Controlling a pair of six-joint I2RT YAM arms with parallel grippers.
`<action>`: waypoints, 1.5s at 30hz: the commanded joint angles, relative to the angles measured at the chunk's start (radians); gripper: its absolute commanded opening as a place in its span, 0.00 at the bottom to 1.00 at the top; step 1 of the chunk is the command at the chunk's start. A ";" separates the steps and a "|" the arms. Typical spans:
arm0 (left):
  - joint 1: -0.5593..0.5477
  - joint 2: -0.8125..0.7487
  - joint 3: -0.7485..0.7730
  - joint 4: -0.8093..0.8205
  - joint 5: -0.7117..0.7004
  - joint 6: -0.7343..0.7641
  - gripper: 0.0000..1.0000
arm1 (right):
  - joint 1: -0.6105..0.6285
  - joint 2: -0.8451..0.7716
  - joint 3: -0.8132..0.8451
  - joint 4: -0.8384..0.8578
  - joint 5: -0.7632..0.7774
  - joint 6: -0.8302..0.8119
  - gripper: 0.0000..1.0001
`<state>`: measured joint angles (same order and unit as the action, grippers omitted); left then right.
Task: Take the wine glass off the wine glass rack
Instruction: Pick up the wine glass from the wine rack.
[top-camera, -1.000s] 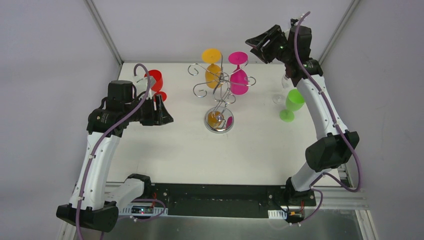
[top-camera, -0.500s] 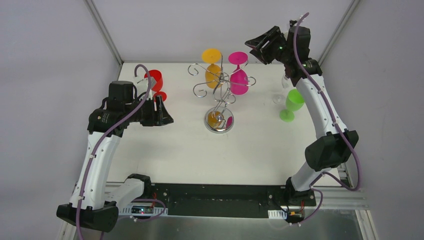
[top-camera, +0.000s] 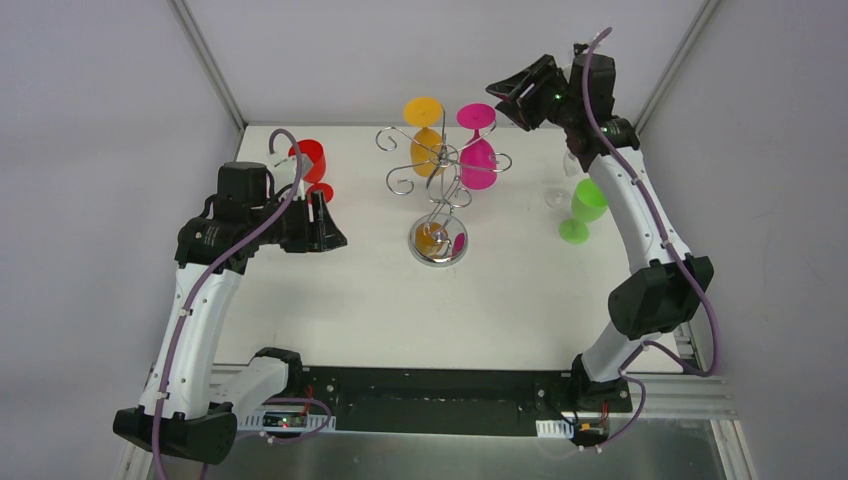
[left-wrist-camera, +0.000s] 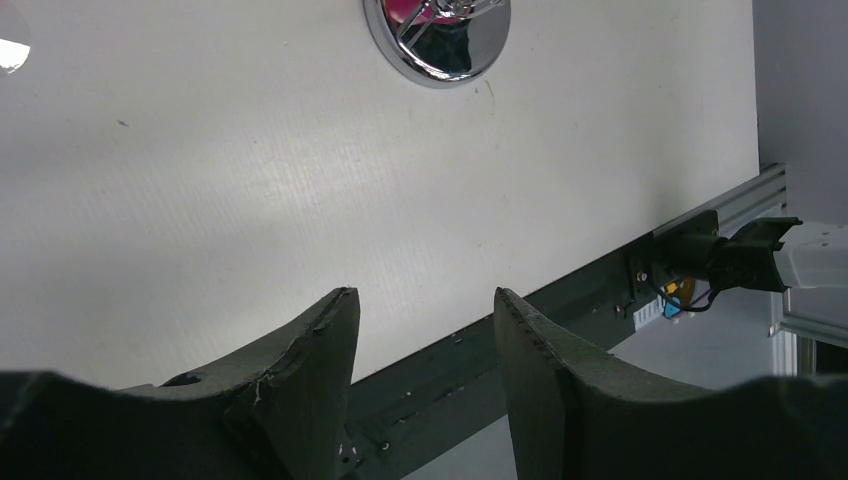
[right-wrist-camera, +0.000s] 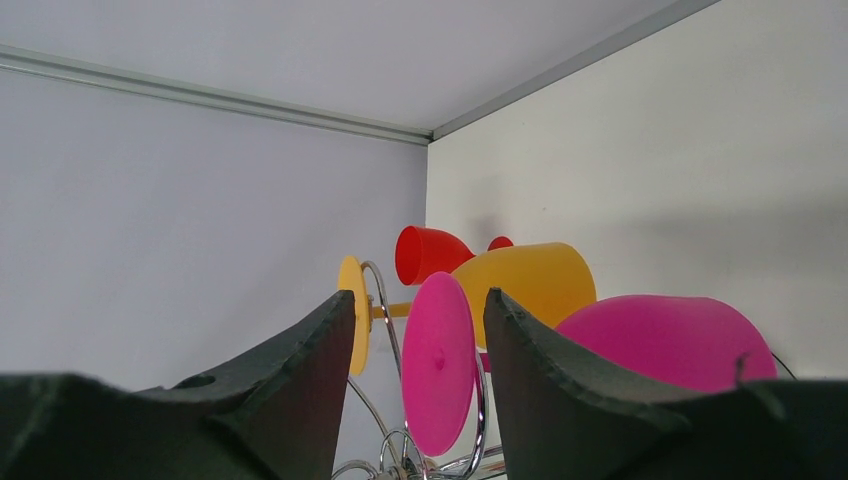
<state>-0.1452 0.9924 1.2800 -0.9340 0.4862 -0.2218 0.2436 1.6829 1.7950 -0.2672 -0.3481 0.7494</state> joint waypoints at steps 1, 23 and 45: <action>-0.007 -0.011 -0.005 -0.014 -0.017 0.024 0.53 | 0.011 0.004 0.015 0.024 -0.018 0.014 0.53; -0.007 -0.018 -0.014 -0.014 -0.017 0.022 0.53 | 0.032 0.000 0.035 0.020 -0.066 0.031 0.53; -0.007 -0.037 -0.019 -0.014 -0.011 0.018 0.54 | 0.049 -0.058 0.039 -0.072 -0.116 -0.002 0.53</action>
<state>-0.1452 0.9722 1.2686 -0.9413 0.4862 -0.2192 0.2726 1.6829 1.7950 -0.2867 -0.4011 0.7574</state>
